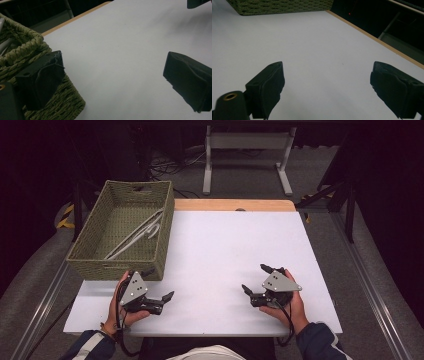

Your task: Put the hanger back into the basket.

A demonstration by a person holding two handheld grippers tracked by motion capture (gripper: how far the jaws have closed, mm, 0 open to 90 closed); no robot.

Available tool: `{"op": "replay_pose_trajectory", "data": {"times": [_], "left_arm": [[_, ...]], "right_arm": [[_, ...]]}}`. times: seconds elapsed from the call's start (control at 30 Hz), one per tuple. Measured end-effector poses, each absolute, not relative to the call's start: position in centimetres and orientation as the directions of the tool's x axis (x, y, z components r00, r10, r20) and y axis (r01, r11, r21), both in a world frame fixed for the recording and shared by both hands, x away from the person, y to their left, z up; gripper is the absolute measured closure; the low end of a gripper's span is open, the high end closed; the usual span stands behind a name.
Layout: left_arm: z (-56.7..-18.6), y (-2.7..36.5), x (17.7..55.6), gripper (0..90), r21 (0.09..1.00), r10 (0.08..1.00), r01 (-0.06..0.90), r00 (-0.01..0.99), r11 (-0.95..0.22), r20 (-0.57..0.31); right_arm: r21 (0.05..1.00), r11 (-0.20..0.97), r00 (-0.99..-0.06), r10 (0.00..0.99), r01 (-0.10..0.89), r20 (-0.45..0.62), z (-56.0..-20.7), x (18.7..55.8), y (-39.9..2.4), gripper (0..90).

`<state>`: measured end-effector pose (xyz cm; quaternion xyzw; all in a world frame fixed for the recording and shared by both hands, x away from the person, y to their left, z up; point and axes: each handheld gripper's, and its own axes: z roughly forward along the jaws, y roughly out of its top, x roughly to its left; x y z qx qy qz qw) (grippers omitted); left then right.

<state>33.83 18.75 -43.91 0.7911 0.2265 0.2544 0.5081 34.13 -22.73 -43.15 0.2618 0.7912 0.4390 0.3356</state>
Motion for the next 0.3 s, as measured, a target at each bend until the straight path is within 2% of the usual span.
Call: {"op": "replay_pose_trajectory", "data": {"times": [0.3], "left_arm": [[-44.01,18.55,33.91,3.9,0.92,0.62,0.105,0.767,-0.378,0.167]], "right_arm": [[0.87,0.478,-0.638,0.708,0.117,-0.303,-43.21,34.12,-22.73,12.3]]}}
